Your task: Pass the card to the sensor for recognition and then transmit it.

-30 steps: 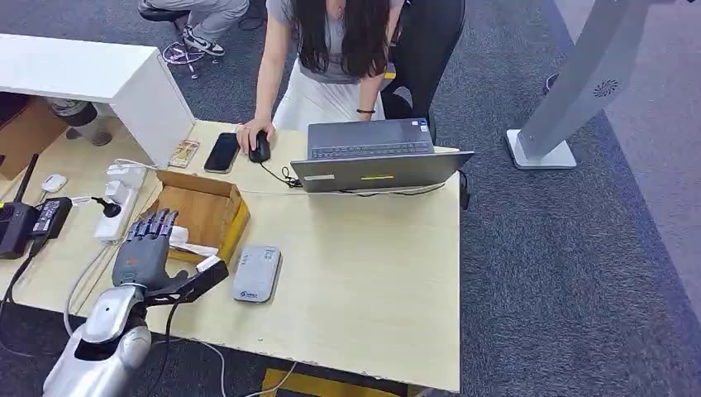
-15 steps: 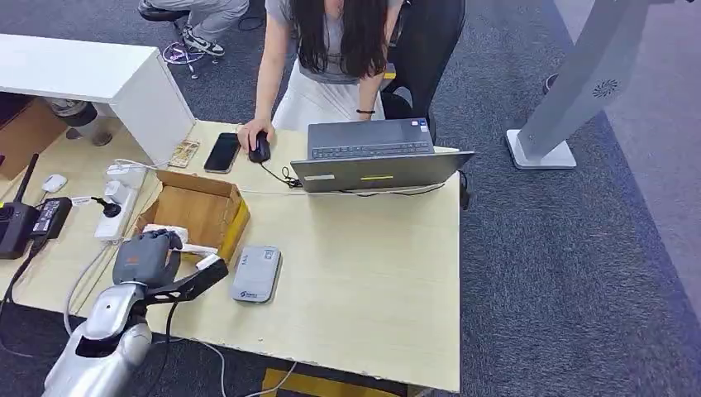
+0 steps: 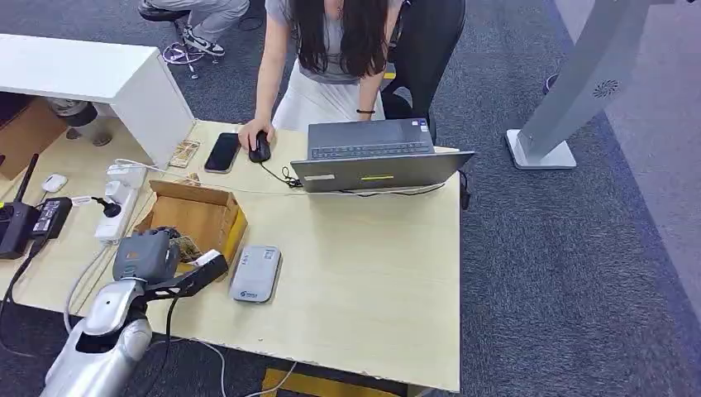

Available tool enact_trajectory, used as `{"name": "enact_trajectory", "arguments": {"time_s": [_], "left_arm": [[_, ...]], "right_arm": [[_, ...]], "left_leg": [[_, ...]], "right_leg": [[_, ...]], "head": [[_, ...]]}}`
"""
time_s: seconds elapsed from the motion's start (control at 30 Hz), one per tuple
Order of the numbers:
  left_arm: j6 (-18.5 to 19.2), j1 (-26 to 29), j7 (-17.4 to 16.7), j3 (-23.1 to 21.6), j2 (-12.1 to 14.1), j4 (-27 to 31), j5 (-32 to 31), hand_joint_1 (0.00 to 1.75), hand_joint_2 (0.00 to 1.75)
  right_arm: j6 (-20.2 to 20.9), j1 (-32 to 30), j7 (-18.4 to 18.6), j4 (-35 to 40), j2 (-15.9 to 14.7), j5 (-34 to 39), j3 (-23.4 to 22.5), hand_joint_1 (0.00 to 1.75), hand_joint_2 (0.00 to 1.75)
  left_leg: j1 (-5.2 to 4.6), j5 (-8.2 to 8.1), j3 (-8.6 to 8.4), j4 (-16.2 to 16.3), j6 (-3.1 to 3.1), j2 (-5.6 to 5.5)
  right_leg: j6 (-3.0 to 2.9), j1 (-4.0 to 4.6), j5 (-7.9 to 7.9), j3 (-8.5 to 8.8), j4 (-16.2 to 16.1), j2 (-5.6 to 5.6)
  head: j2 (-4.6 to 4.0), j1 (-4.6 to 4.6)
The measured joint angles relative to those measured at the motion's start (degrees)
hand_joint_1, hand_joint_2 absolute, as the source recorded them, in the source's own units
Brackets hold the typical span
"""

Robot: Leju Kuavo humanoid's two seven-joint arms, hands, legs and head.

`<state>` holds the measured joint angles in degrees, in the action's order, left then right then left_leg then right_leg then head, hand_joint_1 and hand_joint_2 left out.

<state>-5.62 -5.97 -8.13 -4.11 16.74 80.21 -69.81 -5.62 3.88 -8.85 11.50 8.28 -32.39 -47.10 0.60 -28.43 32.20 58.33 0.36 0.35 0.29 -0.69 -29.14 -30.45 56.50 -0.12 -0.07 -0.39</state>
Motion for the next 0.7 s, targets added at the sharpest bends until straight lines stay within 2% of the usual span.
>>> {"name": "enact_trajectory", "arguments": {"time_s": [0.17, 0.3, 0.43, 0.7], "left_arm": [[-0.9, -4.2, 1.4, -0.2, -0.1, -0.9, 0.2, 1.75, 1.75], [-4.2, -12.0, 2.9, -1.9, -0.3, -2.9, -1.4, 1.75, 1.75], [-4.6, -18.4, 3.4, -3.4, -0.5, -4.6, -1.9, 1.75, 1.75], [-5.6, -21.2, 3.5, -4.6, -0.8, -6.3, -1.8, 1.75, 1.75]], "right_arm": [[0.4, 0.0, -0.2, 0.0, 0.0, -0.8, 0.0, 0.0, 0.0], [0.9, 0.3, -0.6, 0.0, 0.0, -1.9, 0.0, 0.0, 0.0], [1.0, 0.5, -0.7, 0.0, 0.0, -2.2, 0.0, 0.0, 0.0], [1.1, 0.5, -0.7, 0.0, 0.0, -2.5, 0.0, 0.0, 0.0]], "left_leg": [[0.0, 0.04, 0.0, 0.0, 0.0, -0.01], [0.01, 0.1, 0.01, 0.0, 0.02, -0.06], [-0.01, 0.11, -0.01, 0.0, 0.02, 0.05], [0.0, 0.1, 0.02, 0.0, 0.02, 0.04]], "right_leg": [[0.0, 0.0, 0.01, -0.02, 0.0, -0.03], [0.01, 0.0, 0.05, 0.02, 0.0, -0.08], [-0.03, 0.0, 0.09, 0.01, 0.0, 0.03], [-0.03, 0.0, 0.08, -0.13, 0.0, 0.05]], "head": [[0.02, 0.0], [0.02, 0.02], [0.02, 0.02], [0.02, -0.02]]}}
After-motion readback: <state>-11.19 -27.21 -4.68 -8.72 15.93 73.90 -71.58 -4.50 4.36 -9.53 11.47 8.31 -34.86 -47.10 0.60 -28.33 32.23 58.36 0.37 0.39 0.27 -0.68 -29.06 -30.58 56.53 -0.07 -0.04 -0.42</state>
